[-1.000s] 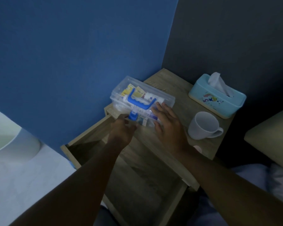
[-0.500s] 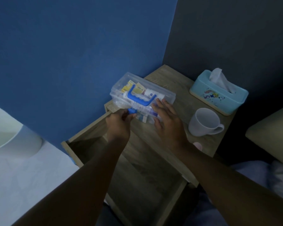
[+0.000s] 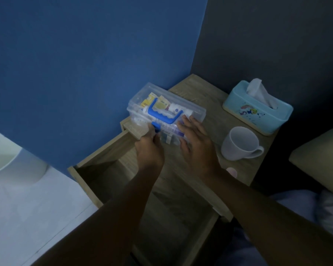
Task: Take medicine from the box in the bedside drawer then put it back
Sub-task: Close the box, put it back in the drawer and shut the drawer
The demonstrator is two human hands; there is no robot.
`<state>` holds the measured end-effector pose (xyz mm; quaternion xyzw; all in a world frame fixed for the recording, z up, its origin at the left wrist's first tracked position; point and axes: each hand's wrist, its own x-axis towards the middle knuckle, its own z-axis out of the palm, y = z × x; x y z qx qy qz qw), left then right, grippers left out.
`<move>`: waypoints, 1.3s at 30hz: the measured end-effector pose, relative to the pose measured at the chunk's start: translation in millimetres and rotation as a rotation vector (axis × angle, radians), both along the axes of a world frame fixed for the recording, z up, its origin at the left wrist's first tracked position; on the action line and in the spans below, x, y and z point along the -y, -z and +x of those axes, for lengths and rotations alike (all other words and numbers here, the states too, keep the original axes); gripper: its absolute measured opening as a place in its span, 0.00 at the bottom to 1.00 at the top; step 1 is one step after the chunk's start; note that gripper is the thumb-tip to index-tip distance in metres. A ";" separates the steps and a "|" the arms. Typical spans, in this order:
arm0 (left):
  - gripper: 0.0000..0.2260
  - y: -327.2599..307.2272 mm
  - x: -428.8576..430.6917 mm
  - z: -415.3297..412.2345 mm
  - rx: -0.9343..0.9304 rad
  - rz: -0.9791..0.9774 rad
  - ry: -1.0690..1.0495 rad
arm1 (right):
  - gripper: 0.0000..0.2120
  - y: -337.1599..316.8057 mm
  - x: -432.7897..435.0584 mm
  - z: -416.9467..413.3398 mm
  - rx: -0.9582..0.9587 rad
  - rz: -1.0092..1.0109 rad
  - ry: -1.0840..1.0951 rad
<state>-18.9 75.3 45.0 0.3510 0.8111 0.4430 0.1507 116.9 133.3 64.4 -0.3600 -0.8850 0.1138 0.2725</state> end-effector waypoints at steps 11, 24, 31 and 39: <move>0.20 -5.9 4.6 -18.8 0.167 0.075 -0.020 | 0.16 -12.4 -4.5 2.2 -0.044 -0.021 -0.023; 0.23 -36.3 -43.5 -92.8 0.163 -0.094 -0.011 | 0.22 -24.7 -57.5 -15.4 -0.244 -0.739 0.466; 0.22 -50.8 -40.8 -107.9 0.125 -0.174 -0.071 | 0.23 -38.8 -61.3 -3.0 -0.278 -0.823 0.465; 0.20 -91.4 11.4 -106.3 0.066 -0.197 0.015 | 0.29 -56.9 1.8 11.0 -0.479 -0.935 0.395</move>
